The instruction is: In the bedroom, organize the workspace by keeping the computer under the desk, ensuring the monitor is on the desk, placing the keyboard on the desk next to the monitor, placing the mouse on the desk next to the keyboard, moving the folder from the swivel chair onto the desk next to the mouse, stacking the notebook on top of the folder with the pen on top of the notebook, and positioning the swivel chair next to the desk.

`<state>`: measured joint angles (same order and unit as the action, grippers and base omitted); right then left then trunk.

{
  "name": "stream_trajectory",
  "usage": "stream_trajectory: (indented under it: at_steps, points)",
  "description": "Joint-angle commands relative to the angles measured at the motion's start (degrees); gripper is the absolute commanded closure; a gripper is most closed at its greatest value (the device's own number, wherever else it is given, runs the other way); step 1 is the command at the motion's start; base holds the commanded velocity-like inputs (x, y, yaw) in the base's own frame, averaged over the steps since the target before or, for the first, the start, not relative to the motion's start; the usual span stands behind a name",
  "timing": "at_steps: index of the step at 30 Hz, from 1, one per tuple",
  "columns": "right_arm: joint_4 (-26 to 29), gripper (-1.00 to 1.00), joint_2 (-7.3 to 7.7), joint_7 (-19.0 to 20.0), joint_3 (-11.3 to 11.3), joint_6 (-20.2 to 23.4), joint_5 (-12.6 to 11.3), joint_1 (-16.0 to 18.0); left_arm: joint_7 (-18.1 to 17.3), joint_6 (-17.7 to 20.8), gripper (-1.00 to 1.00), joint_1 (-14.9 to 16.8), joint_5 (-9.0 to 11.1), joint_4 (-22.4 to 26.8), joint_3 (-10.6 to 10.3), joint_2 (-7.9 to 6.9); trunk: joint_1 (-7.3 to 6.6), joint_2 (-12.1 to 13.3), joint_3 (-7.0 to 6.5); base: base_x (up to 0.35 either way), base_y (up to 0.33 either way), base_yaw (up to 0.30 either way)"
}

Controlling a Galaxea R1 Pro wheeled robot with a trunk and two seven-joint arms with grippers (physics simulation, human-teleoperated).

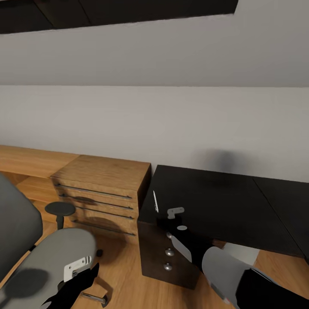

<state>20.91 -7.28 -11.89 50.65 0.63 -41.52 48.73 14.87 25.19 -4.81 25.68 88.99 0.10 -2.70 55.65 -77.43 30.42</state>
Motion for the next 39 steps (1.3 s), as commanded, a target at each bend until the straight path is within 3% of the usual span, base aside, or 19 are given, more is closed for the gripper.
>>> stream_trajectory:
  at_steps: [1, 39]
  points:
    - [0.03, -1.0, -0.02, -0.42, 0.5, 0.02, -0.41, 0.06, 0.43, 0.2, -1.0, -0.02, 0.6, 0.07, -0.16, -0.02, 0.01, -0.03, 0.05, 0.155, 0.0, 0.0]
    - [-0.08, -1.0, -0.89, 0.18, 0.66, -0.01, -0.41, 0.06, 0.43, 0.26, -1.0, 0.02, 0.69, -0.14, -0.36, 0.07, 0.01, -0.03, 0.05, 0.069, 0.022, 0.0]
